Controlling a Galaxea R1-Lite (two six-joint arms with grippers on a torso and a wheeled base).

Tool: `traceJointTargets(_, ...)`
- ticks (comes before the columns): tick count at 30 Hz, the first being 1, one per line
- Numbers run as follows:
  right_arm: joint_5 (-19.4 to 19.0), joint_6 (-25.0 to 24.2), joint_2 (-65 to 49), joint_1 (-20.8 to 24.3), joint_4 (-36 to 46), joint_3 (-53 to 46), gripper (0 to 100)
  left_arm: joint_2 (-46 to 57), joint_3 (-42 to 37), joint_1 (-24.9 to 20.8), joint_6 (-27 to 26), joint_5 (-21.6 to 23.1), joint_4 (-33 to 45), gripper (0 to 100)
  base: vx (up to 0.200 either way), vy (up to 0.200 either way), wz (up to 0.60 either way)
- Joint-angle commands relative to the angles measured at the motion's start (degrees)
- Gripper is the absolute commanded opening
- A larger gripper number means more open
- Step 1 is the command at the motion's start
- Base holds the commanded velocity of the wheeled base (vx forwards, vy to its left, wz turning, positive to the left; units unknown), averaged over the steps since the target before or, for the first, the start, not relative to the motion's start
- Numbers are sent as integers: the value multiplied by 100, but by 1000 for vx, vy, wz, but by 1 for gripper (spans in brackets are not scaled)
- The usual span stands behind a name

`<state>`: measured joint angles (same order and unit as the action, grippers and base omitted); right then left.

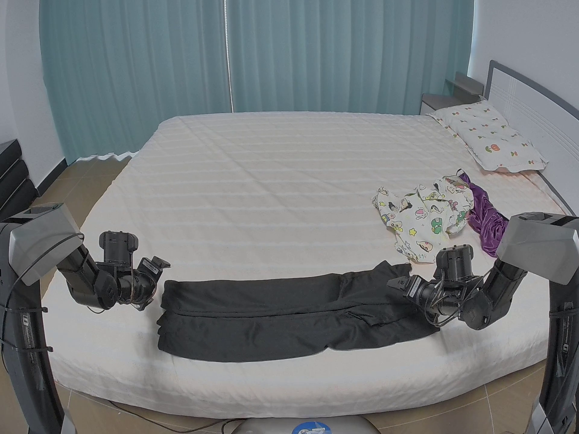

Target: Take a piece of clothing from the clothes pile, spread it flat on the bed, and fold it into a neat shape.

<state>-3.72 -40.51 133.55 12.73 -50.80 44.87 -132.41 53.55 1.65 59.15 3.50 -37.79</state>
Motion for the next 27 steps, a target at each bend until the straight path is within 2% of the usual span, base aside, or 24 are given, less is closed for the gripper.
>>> traceJointTargets(1,-24,8,-66,46,79,-40,100,-21,6,2,-9,-7,-9,100,0,0,0)
traceJointTargets(4,-24,-18,-4,177,70,-5,100,-30,6,2,-9,-7,-18,100,0,0,0)
traceJointTargets(10,-94,-98,-189,142,79,-31,100,-48,24,2,-17,-7,-18,100,0,0,0)
traceJointTargets(13,-120,-212,268,230,79,241,100,-39,24,2,-9,-7,-27,100,0,0,0)
traceJointTargets(27,-85,-493,488,353,96,522,100,-48,6,2,-114,-7,-27,100,0,0,0)
